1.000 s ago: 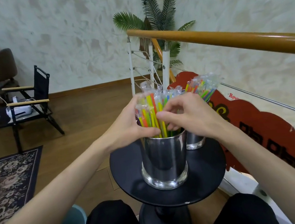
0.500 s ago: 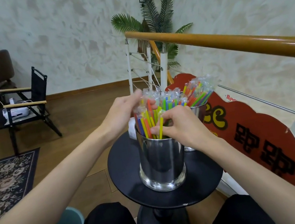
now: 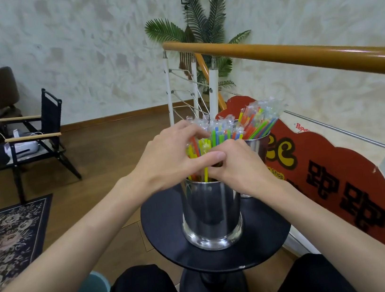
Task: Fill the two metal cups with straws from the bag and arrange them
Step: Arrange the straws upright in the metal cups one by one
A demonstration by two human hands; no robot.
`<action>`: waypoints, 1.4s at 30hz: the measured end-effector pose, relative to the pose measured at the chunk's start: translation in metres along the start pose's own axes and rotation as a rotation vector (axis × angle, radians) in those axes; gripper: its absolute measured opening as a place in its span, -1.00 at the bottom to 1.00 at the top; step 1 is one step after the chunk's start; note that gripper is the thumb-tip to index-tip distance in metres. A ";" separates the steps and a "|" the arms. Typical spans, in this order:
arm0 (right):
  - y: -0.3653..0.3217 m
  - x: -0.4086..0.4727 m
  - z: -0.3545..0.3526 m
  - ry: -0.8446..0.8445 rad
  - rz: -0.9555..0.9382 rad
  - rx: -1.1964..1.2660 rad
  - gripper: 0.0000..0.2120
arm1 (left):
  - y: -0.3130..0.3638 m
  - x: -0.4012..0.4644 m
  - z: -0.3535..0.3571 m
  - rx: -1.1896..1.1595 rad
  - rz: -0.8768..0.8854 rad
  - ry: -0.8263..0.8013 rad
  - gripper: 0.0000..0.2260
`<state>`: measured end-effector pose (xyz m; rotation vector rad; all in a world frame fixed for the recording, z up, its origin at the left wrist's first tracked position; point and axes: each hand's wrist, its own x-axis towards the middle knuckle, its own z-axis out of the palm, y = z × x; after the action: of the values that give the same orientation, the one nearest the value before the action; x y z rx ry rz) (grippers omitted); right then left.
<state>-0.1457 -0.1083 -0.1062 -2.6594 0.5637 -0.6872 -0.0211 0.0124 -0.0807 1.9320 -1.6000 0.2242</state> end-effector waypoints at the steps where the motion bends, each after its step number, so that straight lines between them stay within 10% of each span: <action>1: 0.000 0.000 0.000 0.004 -0.004 0.005 -0.60 | -0.002 0.001 0.000 0.010 0.020 0.012 -0.43; 8: 0.007 -0.011 -0.012 -0.027 -0.135 0.106 -0.75 | -0.022 0.002 0.007 0.051 0.197 0.078 -0.75; 22: 0.011 -0.031 -0.008 0.058 -0.193 -0.180 -0.33 | -0.006 0.004 0.003 0.373 0.297 0.161 -0.80; 30: 0.020 -0.041 -0.017 0.294 -0.106 0.229 -0.77 | -0.015 0.001 0.018 0.195 0.142 0.150 -0.93; 42: 0.039 -0.019 -0.018 0.344 0.114 0.120 -0.74 | -0.016 0.002 0.026 0.153 0.212 0.152 -0.72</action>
<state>-0.1819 -0.1373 -0.1147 -2.3909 0.7316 -1.1158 -0.0117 -0.0022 -0.1060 1.8057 -1.7267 0.5815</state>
